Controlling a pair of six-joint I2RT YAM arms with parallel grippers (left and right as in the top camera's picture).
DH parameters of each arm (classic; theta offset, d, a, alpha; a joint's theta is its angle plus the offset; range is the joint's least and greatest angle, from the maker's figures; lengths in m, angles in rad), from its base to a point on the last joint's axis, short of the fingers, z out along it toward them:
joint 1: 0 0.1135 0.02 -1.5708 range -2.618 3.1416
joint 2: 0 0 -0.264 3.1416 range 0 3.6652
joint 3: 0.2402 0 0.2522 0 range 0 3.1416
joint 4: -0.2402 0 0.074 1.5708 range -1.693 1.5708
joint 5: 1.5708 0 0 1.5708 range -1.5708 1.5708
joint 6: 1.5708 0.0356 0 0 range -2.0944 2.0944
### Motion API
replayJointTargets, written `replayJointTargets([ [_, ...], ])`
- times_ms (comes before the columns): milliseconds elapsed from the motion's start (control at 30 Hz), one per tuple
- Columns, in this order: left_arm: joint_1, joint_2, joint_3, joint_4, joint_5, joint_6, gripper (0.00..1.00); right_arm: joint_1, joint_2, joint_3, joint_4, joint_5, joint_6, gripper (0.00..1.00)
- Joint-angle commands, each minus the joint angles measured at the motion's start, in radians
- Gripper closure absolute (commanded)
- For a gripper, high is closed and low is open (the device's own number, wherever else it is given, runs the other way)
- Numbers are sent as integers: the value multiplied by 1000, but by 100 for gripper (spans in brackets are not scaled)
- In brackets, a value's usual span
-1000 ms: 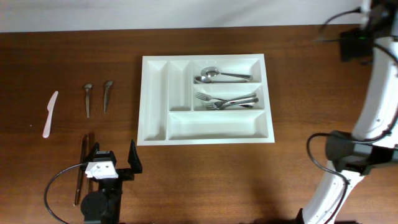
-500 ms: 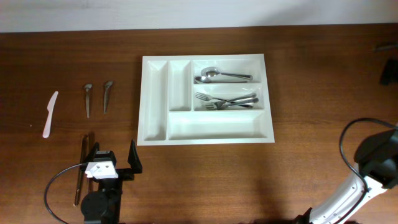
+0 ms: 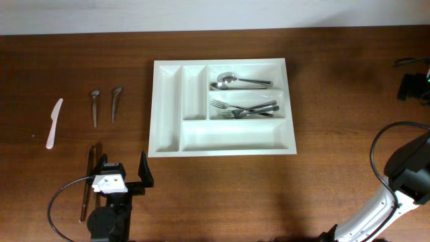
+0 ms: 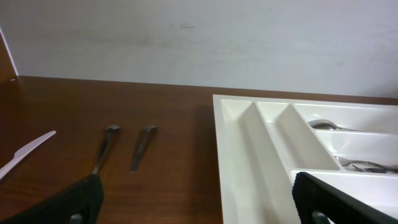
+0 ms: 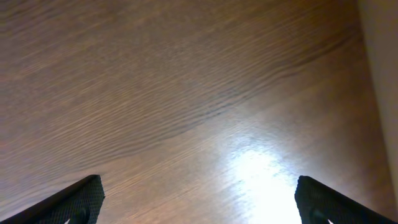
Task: Pack container
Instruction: 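Retract the right gripper to the right side of the table, then move the left gripper down over the long silver utensil on the left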
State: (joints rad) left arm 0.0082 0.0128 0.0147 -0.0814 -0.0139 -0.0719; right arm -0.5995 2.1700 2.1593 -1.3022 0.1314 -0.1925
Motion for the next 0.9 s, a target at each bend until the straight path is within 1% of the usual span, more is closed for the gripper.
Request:
replayJointTargets([
  [0, 4, -6, -5, -1, 8, 9, 1, 3, -17, -2, 5, -39, -10, 1],
  [267, 4, -6, -5, -1, 8, 9, 1, 3, -17, -2, 5, -39, -10, 1],
  [367, 4, -6, -5, 3, -19, 9, 1, 3, -17, -2, 5, -39, -10, 1],
  [500, 3, -6, -5, 8, 72, 5, 1, 3, -17, -2, 5, -39, -10, 1],
  [667, 37, 5, 37, -5, 42, 6, 1, 3, -17, -2, 5, -39, -10, 1],
  [767, 103, 66, 142, -130, 33, 29, 1, 3, -17, -2, 5, -39, -10, 1],
  [867, 185, 201, 293, -313, 34, 87, 1, 3, -17, -2, 5, -39, -10, 1],
])
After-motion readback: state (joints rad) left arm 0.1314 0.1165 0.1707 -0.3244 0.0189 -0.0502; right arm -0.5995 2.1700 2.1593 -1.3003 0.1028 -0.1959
